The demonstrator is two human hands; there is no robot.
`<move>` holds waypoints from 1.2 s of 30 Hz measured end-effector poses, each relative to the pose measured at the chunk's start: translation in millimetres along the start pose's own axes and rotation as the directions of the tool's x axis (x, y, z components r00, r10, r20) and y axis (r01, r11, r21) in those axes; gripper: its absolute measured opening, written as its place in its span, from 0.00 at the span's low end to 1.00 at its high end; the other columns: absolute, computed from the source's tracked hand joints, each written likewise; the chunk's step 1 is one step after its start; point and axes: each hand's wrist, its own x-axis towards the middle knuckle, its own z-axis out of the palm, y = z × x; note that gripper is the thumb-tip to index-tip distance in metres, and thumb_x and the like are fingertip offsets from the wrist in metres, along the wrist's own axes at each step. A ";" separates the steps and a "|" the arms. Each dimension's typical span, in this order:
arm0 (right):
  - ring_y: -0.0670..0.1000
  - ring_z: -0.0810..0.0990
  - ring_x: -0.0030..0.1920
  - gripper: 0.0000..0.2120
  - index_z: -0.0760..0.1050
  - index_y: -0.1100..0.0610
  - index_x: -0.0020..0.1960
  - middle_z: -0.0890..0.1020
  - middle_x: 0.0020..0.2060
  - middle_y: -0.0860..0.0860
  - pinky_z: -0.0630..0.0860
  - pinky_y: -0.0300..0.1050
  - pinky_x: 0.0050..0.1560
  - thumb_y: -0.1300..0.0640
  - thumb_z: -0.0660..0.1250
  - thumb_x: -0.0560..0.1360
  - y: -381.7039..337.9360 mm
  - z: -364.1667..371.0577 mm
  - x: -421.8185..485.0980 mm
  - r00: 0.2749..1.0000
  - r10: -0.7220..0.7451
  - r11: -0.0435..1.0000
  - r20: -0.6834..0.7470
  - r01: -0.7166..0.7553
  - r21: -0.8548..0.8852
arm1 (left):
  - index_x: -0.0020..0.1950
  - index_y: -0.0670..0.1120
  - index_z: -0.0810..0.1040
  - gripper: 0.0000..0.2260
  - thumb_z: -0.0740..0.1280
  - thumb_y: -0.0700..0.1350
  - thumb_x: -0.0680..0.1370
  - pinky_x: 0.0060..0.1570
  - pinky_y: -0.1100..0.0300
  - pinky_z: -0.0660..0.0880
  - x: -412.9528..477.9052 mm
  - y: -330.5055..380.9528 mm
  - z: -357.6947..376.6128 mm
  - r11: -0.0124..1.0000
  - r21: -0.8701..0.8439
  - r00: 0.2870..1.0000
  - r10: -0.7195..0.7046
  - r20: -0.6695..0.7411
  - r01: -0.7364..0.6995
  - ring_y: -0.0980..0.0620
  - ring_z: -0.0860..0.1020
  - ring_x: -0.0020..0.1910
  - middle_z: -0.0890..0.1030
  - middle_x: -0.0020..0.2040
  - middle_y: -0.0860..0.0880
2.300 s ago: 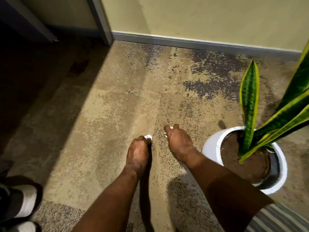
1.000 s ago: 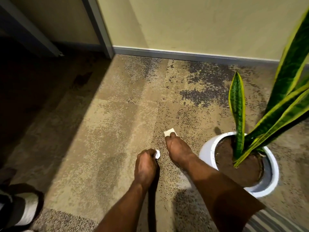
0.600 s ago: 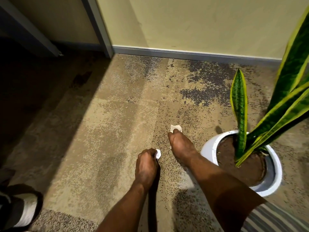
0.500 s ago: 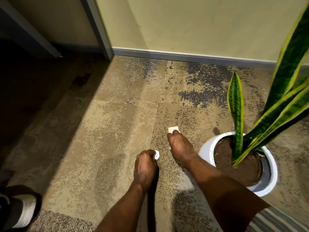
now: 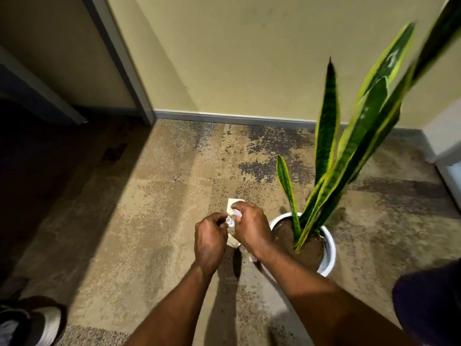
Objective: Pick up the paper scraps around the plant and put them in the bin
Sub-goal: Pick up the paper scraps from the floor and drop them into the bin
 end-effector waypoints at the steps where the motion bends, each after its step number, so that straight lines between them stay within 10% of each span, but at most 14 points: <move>1: 0.55 0.80 0.56 0.17 0.78 0.55 0.63 0.81 0.57 0.54 0.77 0.45 0.56 0.64 0.66 0.75 -2.2 -11.8 -5.7 1.000 0.015 1.000 -0.005 -0.015 0.020 | 0.55 0.44 0.84 0.13 0.66 0.32 0.76 0.41 0.82 0.69 -5.2 10.7 -3.4 1.000 -0.012 1.000 -0.004 -0.002 0.004 0.60 0.81 0.43 0.86 0.51 0.49; 8: 0.52 0.80 0.57 0.15 0.80 0.57 0.58 0.83 0.55 0.54 0.71 0.39 0.58 0.67 0.67 0.73 3.0 -120.2 -52.6 0.990 0.122 0.982 -0.069 -0.110 0.155 | 0.48 0.48 0.86 0.12 0.68 0.34 0.73 0.44 0.70 0.75 -51.8 109.3 -7.7 0.996 -0.069 0.997 0.052 0.055 -0.048 0.62 0.81 0.40 0.86 0.44 0.54; 13: 0.53 0.82 0.53 0.14 0.82 0.56 0.55 0.85 0.52 0.54 0.74 0.38 0.52 0.66 0.67 0.71 30.4 -213.4 -80.5 0.961 0.241 0.950 -0.133 -0.205 0.236 | 0.46 0.47 0.86 0.11 0.69 0.33 0.72 0.38 0.81 0.67 -85.5 195.9 20.5 0.987 -0.124 0.985 0.119 0.129 -0.103 0.66 0.77 0.33 0.86 0.41 0.53; 18: 0.52 0.82 0.53 0.13 0.82 0.56 0.54 0.85 0.51 0.54 0.72 0.37 0.51 0.65 0.69 0.71 71.0 -308.9 -115.6 0.895 0.360 0.920 -0.263 -0.293 0.262 | 0.48 0.47 0.86 0.11 0.68 0.34 0.73 0.43 0.64 0.74 -124.8 279.5 65.0 0.960 -0.176 0.927 0.258 0.271 -0.216 0.55 0.83 0.41 0.86 0.42 0.53; 23: 0.55 0.81 0.56 0.15 0.81 0.56 0.56 0.84 0.54 0.55 0.75 0.42 0.57 0.64 0.67 0.71 118.9 -385.4 -148.7 0.798 0.506 0.860 -0.326 -0.436 0.266 | 0.46 0.46 0.87 0.09 0.70 0.35 0.73 0.35 0.74 0.69 -164.6 349.7 115.6 0.911 -0.188 0.852 0.411 0.324 -0.368 0.66 0.76 0.31 0.86 0.42 0.53; 36: 0.55 0.83 0.48 0.04 0.78 0.53 0.37 0.85 0.43 0.53 0.79 0.45 0.48 0.54 0.71 0.70 228.4 -416.1 -222.9 0.616 0.716 0.698 -0.330 -0.648 0.304 | 0.48 0.42 0.86 0.09 0.66 0.34 0.75 0.48 0.68 0.72 -239.0 383.4 212.9 0.897 -0.201 0.692 0.433 0.577 -0.394 0.50 0.82 0.48 0.86 0.47 0.46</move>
